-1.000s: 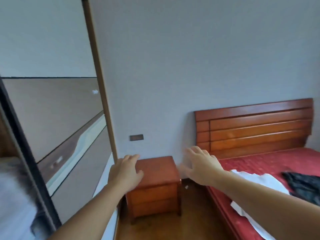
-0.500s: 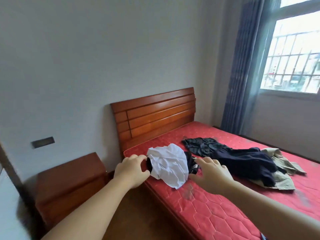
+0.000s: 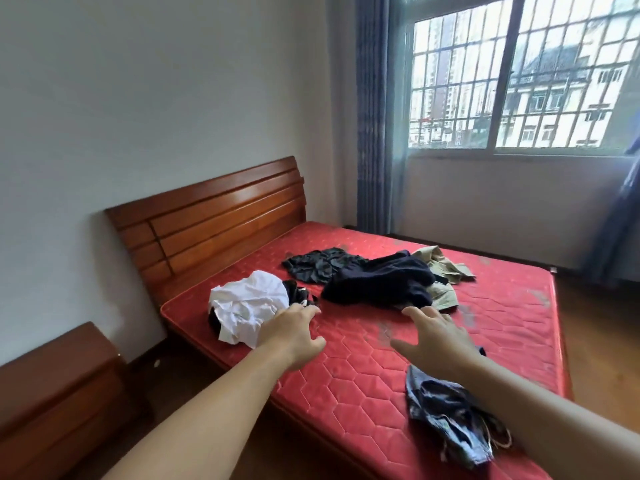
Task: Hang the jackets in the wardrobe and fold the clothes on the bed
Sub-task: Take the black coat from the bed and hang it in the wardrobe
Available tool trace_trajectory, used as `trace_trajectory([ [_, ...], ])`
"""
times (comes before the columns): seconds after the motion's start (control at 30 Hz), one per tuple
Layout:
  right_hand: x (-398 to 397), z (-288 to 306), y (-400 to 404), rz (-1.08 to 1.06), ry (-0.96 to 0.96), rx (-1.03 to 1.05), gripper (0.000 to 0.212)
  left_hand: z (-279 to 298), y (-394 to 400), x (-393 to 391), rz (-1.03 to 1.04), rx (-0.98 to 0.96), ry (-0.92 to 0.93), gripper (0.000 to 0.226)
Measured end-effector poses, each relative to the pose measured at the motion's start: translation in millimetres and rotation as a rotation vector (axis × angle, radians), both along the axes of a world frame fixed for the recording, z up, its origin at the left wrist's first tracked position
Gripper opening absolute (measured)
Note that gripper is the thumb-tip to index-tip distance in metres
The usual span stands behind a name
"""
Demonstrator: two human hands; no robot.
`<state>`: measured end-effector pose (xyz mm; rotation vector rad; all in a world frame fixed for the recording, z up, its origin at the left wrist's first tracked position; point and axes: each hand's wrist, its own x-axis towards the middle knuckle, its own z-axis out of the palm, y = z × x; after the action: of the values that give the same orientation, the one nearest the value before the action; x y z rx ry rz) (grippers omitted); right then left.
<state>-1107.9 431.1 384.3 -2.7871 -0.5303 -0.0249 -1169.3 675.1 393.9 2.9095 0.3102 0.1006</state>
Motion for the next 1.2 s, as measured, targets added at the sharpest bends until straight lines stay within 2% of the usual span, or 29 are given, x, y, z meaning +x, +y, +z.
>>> trace_trajectory([
  [0.3,30.4,-12.2,7.9,-0.04,0.039,-0.01,0.066,-12.1,3.2,41.5,-0.044,0.002,0.018,0.059],
  [0.73,162.9,29.4,151.6,-0.05,-0.117,-0.069,0.072,-5.2,161.1,154.4,0.009,-0.022,-0.013,0.057],
  [1.07,265.8,1.3,195.0,-0.079,-0.031,-0.073,0.07,-19.1,203.2,278.5,-0.063,-0.055,0.002,0.056],
  [1.2,337.9,-21.5,200.8,-0.092,0.007,-0.025,0.072,-33.6,216.4,348.2,-0.082,0.022,0.039,0.057],
])
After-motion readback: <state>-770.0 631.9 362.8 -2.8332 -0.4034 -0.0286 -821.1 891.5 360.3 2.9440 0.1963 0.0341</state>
